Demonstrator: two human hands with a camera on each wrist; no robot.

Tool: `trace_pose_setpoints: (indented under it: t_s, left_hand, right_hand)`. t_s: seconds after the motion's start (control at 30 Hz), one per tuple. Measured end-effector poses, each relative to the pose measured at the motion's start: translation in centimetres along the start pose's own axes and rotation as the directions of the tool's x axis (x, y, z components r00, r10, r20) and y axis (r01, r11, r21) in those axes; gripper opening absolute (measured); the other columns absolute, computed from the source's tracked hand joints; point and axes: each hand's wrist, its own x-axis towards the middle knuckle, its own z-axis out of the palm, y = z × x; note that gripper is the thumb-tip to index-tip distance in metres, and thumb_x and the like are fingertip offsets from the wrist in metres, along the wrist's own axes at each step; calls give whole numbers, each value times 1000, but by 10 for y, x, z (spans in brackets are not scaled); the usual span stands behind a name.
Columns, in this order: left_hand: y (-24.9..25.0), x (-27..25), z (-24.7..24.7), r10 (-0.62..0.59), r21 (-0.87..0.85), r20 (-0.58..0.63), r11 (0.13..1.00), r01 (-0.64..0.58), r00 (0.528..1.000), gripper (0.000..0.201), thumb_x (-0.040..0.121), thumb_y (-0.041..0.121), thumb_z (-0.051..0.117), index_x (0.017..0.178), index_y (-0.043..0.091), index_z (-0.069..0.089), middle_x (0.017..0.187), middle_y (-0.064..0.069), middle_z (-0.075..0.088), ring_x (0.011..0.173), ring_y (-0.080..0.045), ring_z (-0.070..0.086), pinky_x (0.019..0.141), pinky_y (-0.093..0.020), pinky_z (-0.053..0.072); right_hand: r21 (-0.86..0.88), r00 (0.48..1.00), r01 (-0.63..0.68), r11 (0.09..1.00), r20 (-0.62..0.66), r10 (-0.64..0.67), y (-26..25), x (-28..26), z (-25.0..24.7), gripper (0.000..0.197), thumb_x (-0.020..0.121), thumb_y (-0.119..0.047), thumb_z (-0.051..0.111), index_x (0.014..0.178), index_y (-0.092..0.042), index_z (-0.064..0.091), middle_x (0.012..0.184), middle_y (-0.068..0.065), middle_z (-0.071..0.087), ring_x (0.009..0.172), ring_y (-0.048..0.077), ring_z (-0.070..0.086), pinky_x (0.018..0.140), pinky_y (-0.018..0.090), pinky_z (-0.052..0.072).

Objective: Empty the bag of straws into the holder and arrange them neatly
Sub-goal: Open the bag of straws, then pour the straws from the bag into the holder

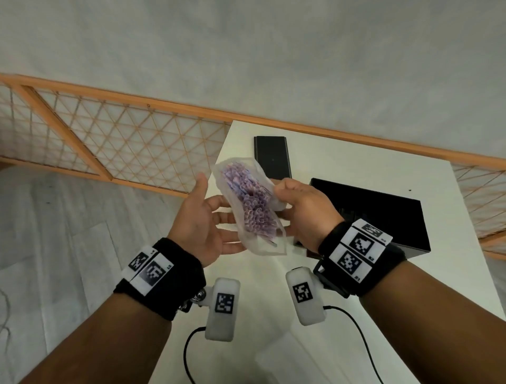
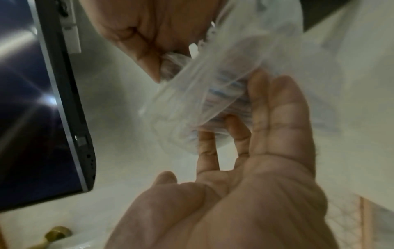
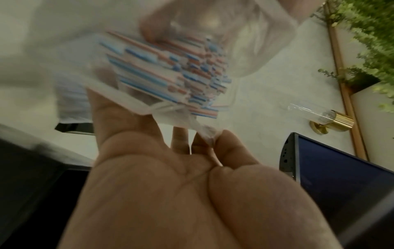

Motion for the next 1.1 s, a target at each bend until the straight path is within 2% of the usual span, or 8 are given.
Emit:
trace_pose_setpoints:
  t_s: [0.2, 0.3, 0.43, 0.53, 0.6, 0.73, 0.93, 1.1]
  left_hand:
    - [0, 6, 15, 161, -304, 259, 950, -78, 952, 71, 104, 64, 24, 137, 11, 57, 146, -21, 54, 120, -37, 65, 98, -57, 53]
    - [-7, 11, 31, 187, -285, 337, 954, -89, 923, 63, 106, 53, 26, 143, 9, 52, 144, -19, 57, 133, -38, 54, 112, -58, 38]
    - [-9, 8, 55, 197, -229, 442, 968, -102, 875, 67, 101, 58, 33, 147, 12, 48, 147, -16, 55, 137, -32, 51, 113, -48, 41]
    - [-5, 10, 69, 173, -169, 532, 981, -96, 829, 84, 82, 57, 70, 151, 17, 45, 151, -14, 51, 140, -34, 47, 117, -51, 36]
    - [-3, 13, 80, 187, -139, 539, 981, -132, 821, 95, 73, 52, 82, 151, 14, 45, 151, -15, 51, 140, -34, 47, 119, -51, 34]
    - [-4, 21, 103, 248, -116, 544, 968, -221, 801, 100, 74, 45, 85, 153, 6, 38, 152, -22, 46, 139, -35, 48, 111, -49, 45]
    - [-15, 35, 131, 352, 69, 507, 894, -444, 787, 113, 53, 31, 99, 146, 2, 42, 141, -27, 55, 129, -37, 57, 104, -53, 51]
    - [-10, 57, 155, 427, 215, 540, 763, -609, 726, 119, 50, 33, 100, 147, 6, 36, 139, -19, 58, 130, -28, 58, 103, -49, 52]
  right_hand:
    - [-17, 985, 173, 985, -4, -173, -29, 10, -6, 21, 66, -31, 66, 83, -25, 77, 113, 15, 69, 114, 41, 62, 99, 62, 48]
    - [-77, 973, 215, 974, -64, -220, -46, 8, -13, 31, 59, -45, 69, 76, -22, 79, 98, 13, 71, 106, 42, 65, 97, 66, 47]
    - [-280, 949, 260, 924, -104, -299, -66, -2, -25, 87, 59, -79, 70, 79, 6, 72, 78, 20, 73, 72, 37, 70, 81, 48, 58]
    - [-363, 941, 275, 890, -87, -326, -74, -8, -33, 68, 66, -72, 74, 62, -5, 61, 62, 9, 67, 53, 26, 60, 57, 30, 50]
    - [-365, 943, 261, 894, -103, -317, -77, -5, -40, 64, 58, -73, 77, 79, -16, 57, 73, -1, 64, 62, 12, 61, 57, 28, 47]
    - [-417, 965, 139, 898, -146, -217, -76, -6, -56, 116, 44, -85, 73, 135, -18, 43, 121, -2, 62, 101, 15, 67, 83, 37, 58]
    - [-503, 953, 166, 848, -139, -269, -68, -11, -99, 114, 39, -82, 80, 135, -31, 46, 130, -5, 54, 107, 14, 65, 85, 40, 59]
    - [-396, 939, 308, 865, -20, -344, -59, -7, -123, 87, 53, -45, 96, 128, -21, 57, 116, 1, 71, 109, 15, 68, 91, 41, 58]
